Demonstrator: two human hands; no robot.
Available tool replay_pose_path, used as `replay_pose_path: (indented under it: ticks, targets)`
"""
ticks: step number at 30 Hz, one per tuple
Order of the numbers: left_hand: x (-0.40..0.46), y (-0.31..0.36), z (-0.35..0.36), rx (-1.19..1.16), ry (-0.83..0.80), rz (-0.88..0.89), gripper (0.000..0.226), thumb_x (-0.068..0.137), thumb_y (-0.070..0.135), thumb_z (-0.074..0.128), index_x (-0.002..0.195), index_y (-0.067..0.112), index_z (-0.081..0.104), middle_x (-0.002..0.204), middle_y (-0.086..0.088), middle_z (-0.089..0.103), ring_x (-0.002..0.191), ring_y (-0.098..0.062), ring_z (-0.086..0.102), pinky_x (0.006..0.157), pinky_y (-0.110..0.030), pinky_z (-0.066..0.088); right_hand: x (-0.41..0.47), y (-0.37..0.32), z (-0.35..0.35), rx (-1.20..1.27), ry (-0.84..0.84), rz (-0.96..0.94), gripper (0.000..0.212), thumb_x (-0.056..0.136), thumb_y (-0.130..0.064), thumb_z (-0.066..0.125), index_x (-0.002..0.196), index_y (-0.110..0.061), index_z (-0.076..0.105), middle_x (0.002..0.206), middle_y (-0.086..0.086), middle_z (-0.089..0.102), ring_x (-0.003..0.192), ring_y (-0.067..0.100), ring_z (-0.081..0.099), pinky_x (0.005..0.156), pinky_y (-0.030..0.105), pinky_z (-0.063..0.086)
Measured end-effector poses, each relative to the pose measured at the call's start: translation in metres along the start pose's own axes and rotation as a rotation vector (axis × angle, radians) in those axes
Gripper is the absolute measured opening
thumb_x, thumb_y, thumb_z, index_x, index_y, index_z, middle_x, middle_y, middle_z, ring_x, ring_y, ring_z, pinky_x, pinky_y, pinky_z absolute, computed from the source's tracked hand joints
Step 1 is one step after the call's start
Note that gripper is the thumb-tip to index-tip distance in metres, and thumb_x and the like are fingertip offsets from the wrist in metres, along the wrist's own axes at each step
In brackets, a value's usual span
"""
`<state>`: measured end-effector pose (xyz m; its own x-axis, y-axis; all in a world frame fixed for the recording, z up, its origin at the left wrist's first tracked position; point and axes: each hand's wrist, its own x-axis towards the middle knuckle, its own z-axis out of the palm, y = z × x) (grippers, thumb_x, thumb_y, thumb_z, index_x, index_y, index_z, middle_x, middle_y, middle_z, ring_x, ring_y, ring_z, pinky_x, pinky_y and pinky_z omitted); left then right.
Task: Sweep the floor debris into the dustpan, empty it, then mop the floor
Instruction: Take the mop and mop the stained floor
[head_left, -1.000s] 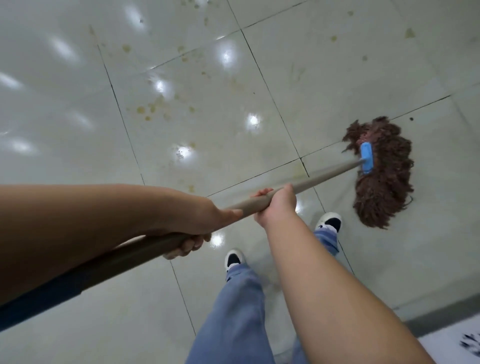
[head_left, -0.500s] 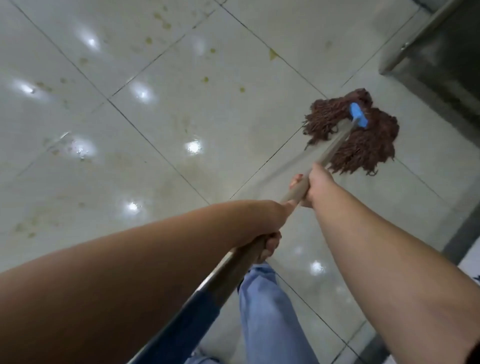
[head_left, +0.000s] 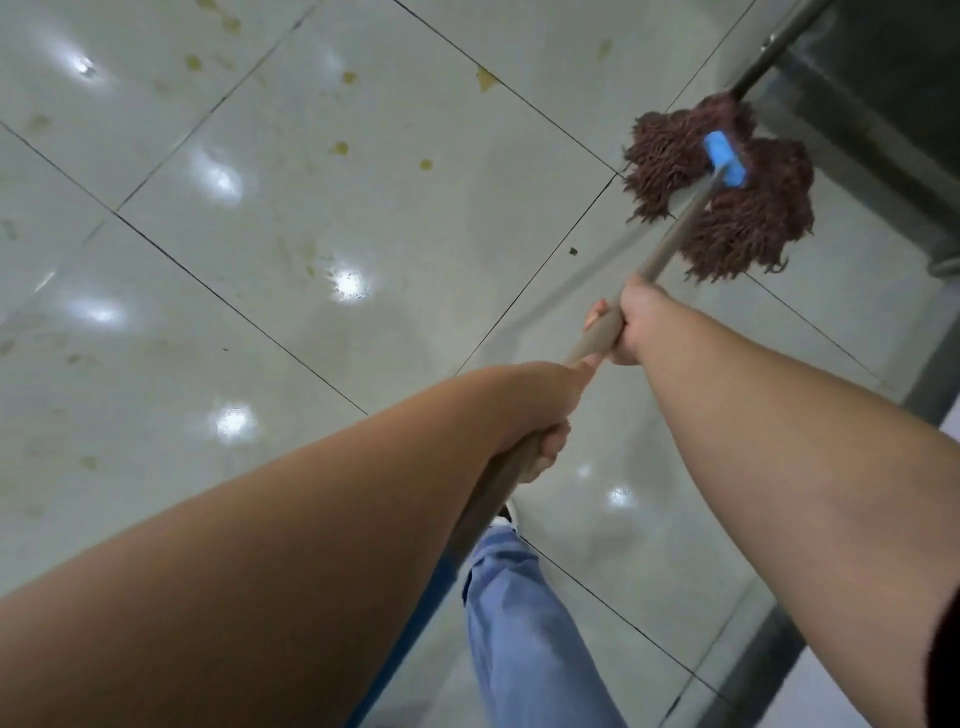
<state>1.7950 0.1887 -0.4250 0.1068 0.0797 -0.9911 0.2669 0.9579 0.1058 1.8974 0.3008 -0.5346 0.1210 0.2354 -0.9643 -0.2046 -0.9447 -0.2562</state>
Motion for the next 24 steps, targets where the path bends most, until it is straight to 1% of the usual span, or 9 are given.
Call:
replay_pose_path:
  ticks: [3, 7, 9, 11, 14, 16, 18, 21, 24]
  targets:
    - [-0.011, -0.055, -0.033, 0.033, 0.037, -0.01, 0.063, 0.081, 0.074, 0.036, 0.062, 0.014, 0.035, 0.028, 0.005, 0.03, 0.02, -0.008, 0.026, 0.038, -0.005, 0.028, -0.032, 0.053, 0.031, 0.057, -0.026, -0.01, 0.036, 0.098, -0.045, 0.035, 0.083, -0.013, 0.04, 0.059, 0.002, 0.044, 0.018, 0.01, 0.038, 0.034, 0.012, 0.041]
    - [-0.041, -0.161, -0.075, 0.087, 0.123, -0.042, 0.061, 0.078, 0.074, 0.041, 0.062, 0.015, 0.034, 0.031, 0.006, 0.03, 0.022, -0.008, 0.026, 0.04, -0.006, 0.025, -0.086, 0.158, 0.074, 0.094, -0.054, 0.003, 0.04, 0.099, -0.046, 0.034, 0.085, -0.009, 0.04, 0.062, 0.005, 0.047, 0.026, 0.013, 0.044, 0.035, 0.015, 0.045]
    - [-0.059, -0.227, -0.094, 0.089, 0.122, -0.057, 0.06, 0.079, 0.073, 0.042, 0.063, 0.016, 0.035, 0.032, 0.006, 0.03, 0.024, -0.007, 0.026, 0.039, -0.006, 0.024, -0.112, 0.221, 0.093, 0.097, -0.06, 0.023, 0.04, 0.098, -0.048, 0.035, 0.098, -0.009, 0.043, 0.063, 0.007, 0.05, 0.035, 0.014, 0.047, 0.035, 0.016, 0.044]
    - [-0.077, -0.301, -0.109, 0.094, 0.123, -0.079, 0.06, 0.079, 0.073, 0.042, 0.063, 0.015, 0.036, 0.032, 0.006, 0.031, 0.024, -0.008, 0.026, 0.038, -0.006, 0.025, -0.138, 0.292, 0.112, 0.098, -0.071, 0.046, 0.041, 0.096, -0.051, 0.036, 0.104, -0.01, 0.043, 0.064, 0.008, 0.051, 0.042, 0.016, 0.047, 0.036, 0.017, 0.045]
    - [-0.108, -0.423, -0.132, 0.122, 0.14, -0.108, 0.062, 0.077, 0.075, 0.043, 0.064, 0.014, 0.041, 0.033, 0.006, 0.034, 0.026, -0.011, 0.03, 0.039, -0.009, 0.028, -0.185, 0.41, 0.141, 0.089, -0.112, 0.091, 0.045, 0.095, -0.054, 0.037, 0.092, -0.009, 0.04, 0.063, 0.012, 0.05, 0.035, 0.018, 0.05, 0.041, 0.021, 0.048]
    - [-0.136, -0.503, -0.149, 0.139, 0.155, -0.151, 0.063, 0.077, 0.075, 0.043, 0.068, 0.013, 0.044, 0.034, 0.005, 0.035, 0.028, -0.012, 0.032, 0.039, -0.012, 0.03, -0.22, 0.489, 0.16, 0.114, -0.175, 0.143, 0.048, 0.094, -0.057, 0.036, 0.09, -0.009, 0.036, 0.066, 0.015, 0.051, 0.042, 0.021, 0.052, 0.048, 0.029, 0.05]
    - [-0.168, -0.575, -0.165, 0.146, 0.16, -0.222, 0.063, 0.078, 0.074, 0.044, 0.07, 0.011, 0.047, 0.035, 0.005, 0.036, 0.029, -0.012, 0.033, 0.039, -0.013, 0.032, -0.255, 0.56, 0.177, 0.161, -0.258, 0.258, 0.056, 0.089, -0.065, 0.039, 0.091, -0.009, 0.037, 0.068, 0.017, 0.055, 0.05, 0.024, 0.055, 0.053, 0.033, 0.052]
    - [-0.214, -0.66, -0.181, 0.115, 0.166, -0.335, 0.063, 0.079, 0.073, 0.042, 0.073, 0.011, 0.049, 0.037, 0.005, 0.037, 0.03, -0.013, 0.033, 0.04, -0.014, 0.033, -0.302, 0.643, 0.194, 0.218, -0.356, 0.452, 0.067, 0.082, -0.073, 0.043, 0.092, -0.007, 0.044, 0.054, 0.016, 0.063, 0.042, 0.025, 0.061, 0.051, 0.03, 0.055]
    - [-0.236, -0.699, -0.181, 0.088, 0.159, -0.386, 0.063, 0.081, 0.073, 0.039, 0.074, 0.011, 0.048, 0.038, 0.004, 0.037, 0.032, -0.013, 0.032, 0.041, -0.015, 0.032, -0.325, 0.681, 0.2, 0.181, -0.385, 0.498, 0.067, 0.084, -0.073, 0.036, 0.081, -0.008, 0.047, 0.041, 0.007, 0.054, 0.033, 0.018, 0.052, 0.049, 0.022, 0.049]
